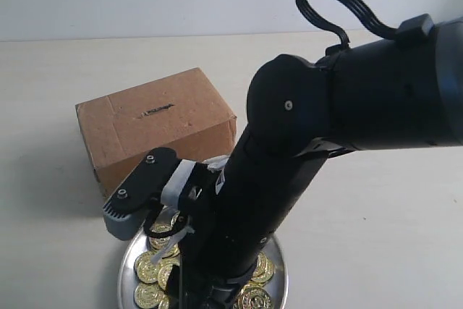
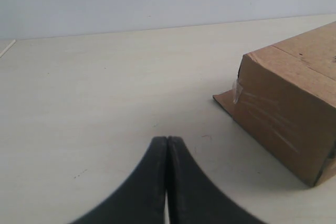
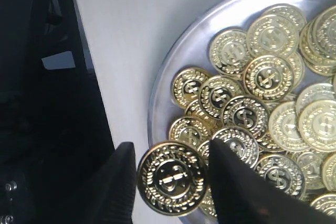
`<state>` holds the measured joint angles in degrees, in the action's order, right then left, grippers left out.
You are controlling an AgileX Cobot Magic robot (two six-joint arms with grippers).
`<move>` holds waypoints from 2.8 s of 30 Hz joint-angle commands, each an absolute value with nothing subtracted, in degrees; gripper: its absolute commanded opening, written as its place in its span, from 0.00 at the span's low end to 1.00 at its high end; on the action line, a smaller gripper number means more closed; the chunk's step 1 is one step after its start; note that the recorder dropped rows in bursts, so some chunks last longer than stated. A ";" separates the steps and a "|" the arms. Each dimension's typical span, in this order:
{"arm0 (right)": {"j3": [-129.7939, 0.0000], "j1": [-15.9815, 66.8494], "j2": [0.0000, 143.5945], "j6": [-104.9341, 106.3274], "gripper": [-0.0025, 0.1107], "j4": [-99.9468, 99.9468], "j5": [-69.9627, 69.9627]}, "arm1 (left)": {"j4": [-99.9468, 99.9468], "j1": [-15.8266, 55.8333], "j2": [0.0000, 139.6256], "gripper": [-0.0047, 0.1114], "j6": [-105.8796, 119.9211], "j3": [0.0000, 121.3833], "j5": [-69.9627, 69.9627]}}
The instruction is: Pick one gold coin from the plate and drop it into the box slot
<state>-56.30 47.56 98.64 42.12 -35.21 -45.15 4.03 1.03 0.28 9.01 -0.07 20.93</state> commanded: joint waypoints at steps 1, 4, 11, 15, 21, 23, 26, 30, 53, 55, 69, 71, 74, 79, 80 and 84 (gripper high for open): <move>-56.44 47.30 98.00 45.87 0.31 -36.07 -46.70 | 4.55 1.41 0.00 0.04 8.66 0.00 20.40; -56.44 47.30 98.00 46.44 0.31 -36.07 -48.13 | 4.44 1.41 0.00 0.04 8.66 0.00 20.40; -56.44 47.30 98.00 48.12 0.31 -36.07 -49.72 | 22.10 1.41 0.00 0.04 -2.21 0.00 14.60; -56.44 47.30 98.00 51.82 0.31 -36.07 -49.72 | 42.21 1.41 0.00 0.04 -7.04 0.00 10.59; -56.55 47.30 98.00 56.41 0.31 -36.07 -48.52 | 51.11 1.41 0.00 0.04 -5.98 0.00 14.33; -57.41 47.30 98.00 56.65 0.31 -35.96 -48.22 | 51.85 1.41 0.00 0.04 -5.98 0.00 16.46; -59.72 47.30 98.00 56.74 0.31 -35.96 -48.22 | 52.90 1.41 1.77 0.04 -5.71 1.35 18.50; -64.36 47.30 98.00 56.87 0.31 -35.68 -49.25 | 55.60 1.41 8.25 0.04 1.25 5.80 22.24; -75.28 47.30 98.00 52.32 0.31 -23.74 -53.48 | 61.02 1.41 55.37 0.37 29.78 27.03 46.08; -75.71 47.30 98.00 52.32 0.31 -23.74 -53.35 | 62.41 1.41 57.50 0.41 30.80 28.04 48.53; -75.86 47.30 98.00 49.47 0.31 -22.15 -47.25 | 70.50 1.41 67.03 0.42 39.53 30.91 64.01; -75.86 47.30 98.00 49.34 0.31 -22.49 -45.75 | 72.75 1.41 68.15 0.42 41.74 30.91 65.48; -75.86 47.30 98.00 49.34 0.31 -23.99 -43.43 | 75.34 1.41 69.81 0.42 44.58 30.91 67.18; -75.86 47.30 98.00 49.34 0.31 -23.99 -42.31 | 75.11 1.29 71.39 0.42 45.49 30.91 66.33; -75.86 47.30 98.00 49.34 0.31 -23.99 -42.31 | 75.11 1.29 71.62 0.42 46.16 30.91 65.93; -75.86 47.30 98.00 49.34 0.31 -23.99 -42.18 | 74.27 1.29 71.65 0.42 46.30 30.95 64.17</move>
<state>-75.33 47.56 98.55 49.53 -23.74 -42.89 74.22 1.03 71.40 45.85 30.58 64.74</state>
